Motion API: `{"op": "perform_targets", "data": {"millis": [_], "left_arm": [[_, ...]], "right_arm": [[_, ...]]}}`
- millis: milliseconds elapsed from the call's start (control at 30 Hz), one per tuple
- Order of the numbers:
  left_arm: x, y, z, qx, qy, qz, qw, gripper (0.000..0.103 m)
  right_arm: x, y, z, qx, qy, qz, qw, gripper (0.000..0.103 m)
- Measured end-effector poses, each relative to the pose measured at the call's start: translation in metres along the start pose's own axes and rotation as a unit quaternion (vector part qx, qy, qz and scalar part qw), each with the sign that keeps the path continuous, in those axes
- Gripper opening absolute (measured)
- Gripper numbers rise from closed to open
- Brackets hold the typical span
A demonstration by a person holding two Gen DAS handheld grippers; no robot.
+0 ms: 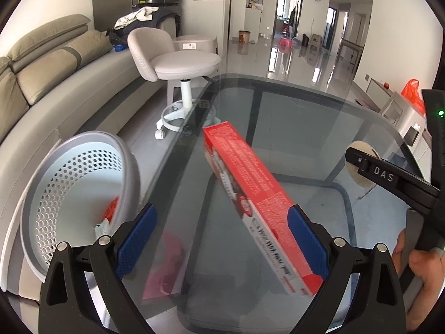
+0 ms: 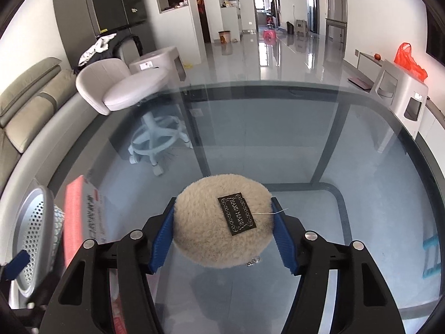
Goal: Collect trash
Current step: 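Grasp the red toothpaste box with the left tool while the right tool grasps the beige pad, then carry the box and pad over the wastebasket and open both tools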
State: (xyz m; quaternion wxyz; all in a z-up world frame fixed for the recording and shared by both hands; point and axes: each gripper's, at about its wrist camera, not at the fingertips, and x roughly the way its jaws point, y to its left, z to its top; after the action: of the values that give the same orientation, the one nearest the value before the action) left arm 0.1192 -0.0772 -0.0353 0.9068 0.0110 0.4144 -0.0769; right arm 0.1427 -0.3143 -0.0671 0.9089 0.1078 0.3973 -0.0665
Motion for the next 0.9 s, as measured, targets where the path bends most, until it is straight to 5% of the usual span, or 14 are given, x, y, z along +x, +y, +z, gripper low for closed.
{"op": "perform_targets", "data": {"millis": [167,600,700,767,900], "left_arm": [[0.012,-0.011,0.004,-0.017,0.021,-0.018,0.9995,0.093],[0.043,-0.034,0.0,-0.013,0.051,0.008,0.9986,0.092],[0.048,-0.031,-0.001,-0.014,0.066,-0.002,0.9977,0.078],[0.052,-0.033,-0.002,-0.013,0.077,-0.007,0.9969,0.059],[0.055,-0.031,-0.004,-0.011,0.081,-0.003,0.9966,0.046]], "right_arm": [[-0.006,0.003,0.0,-0.005,-0.004,0.008,1.0,0.062],[-0.018,-0.004,0.002,-0.01,-0.022,-0.002,1.0,0.062],[-0.017,-0.009,0.004,-0.003,-0.02,0.0,1.0,0.062],[-0.017,-0.01,0.004,-0.003,-0.018,-0.001,1.0,0.062],[-0.016,-0.008,0.005,-0.005,-0.018,0.0,1.0,0.062]]}}
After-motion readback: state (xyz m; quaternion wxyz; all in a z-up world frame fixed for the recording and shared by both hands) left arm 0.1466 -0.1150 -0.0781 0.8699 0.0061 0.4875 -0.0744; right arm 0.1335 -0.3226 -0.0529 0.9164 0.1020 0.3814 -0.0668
